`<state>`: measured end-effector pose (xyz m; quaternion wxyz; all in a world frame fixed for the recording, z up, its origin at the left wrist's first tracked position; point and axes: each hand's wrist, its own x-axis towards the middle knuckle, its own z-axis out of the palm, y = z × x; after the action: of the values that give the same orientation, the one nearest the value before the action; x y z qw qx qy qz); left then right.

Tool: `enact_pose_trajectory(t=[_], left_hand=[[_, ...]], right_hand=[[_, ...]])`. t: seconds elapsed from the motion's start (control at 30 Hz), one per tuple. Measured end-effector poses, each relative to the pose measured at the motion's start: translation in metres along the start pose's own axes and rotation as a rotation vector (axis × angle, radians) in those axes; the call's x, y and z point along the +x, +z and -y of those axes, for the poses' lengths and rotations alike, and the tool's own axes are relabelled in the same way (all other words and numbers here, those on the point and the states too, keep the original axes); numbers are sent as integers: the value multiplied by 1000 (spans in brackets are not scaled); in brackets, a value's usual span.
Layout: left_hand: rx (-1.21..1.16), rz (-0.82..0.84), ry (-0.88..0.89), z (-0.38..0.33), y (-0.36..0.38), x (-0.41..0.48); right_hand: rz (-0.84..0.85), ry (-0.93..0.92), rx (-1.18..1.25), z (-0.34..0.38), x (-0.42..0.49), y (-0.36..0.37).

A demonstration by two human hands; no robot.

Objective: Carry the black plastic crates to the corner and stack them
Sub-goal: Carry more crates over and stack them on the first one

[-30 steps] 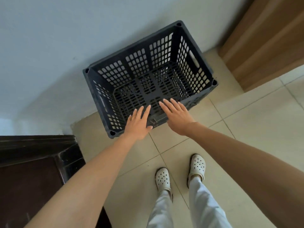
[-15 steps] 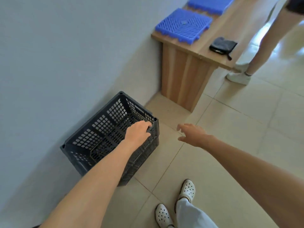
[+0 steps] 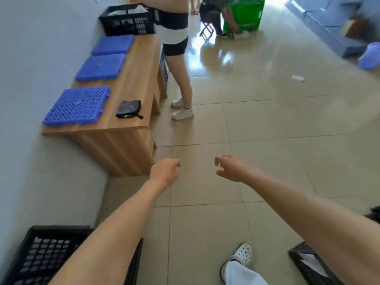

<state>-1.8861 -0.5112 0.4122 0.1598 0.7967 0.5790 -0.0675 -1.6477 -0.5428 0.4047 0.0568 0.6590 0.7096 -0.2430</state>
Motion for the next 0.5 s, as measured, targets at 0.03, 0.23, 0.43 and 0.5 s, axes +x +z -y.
enact_pose_trajectory(t=[0.03, 0.23, 0.43, 0.5], left_hand=[[-7, 11, 35, -31, -1, 22], [-10, 58, 263, -215, -13, 148], [44, 147, 479, -365, -2, 238], [75, 176, 552, -407, 7, 262]], right_hand=[[-11, 39, 8, -32, -2, -9], [-110, 331, 43, -227, -30, -71], [-141, 587, 147, -367, -64, -92], [-142, 651, 199, -402, -73, -88]])
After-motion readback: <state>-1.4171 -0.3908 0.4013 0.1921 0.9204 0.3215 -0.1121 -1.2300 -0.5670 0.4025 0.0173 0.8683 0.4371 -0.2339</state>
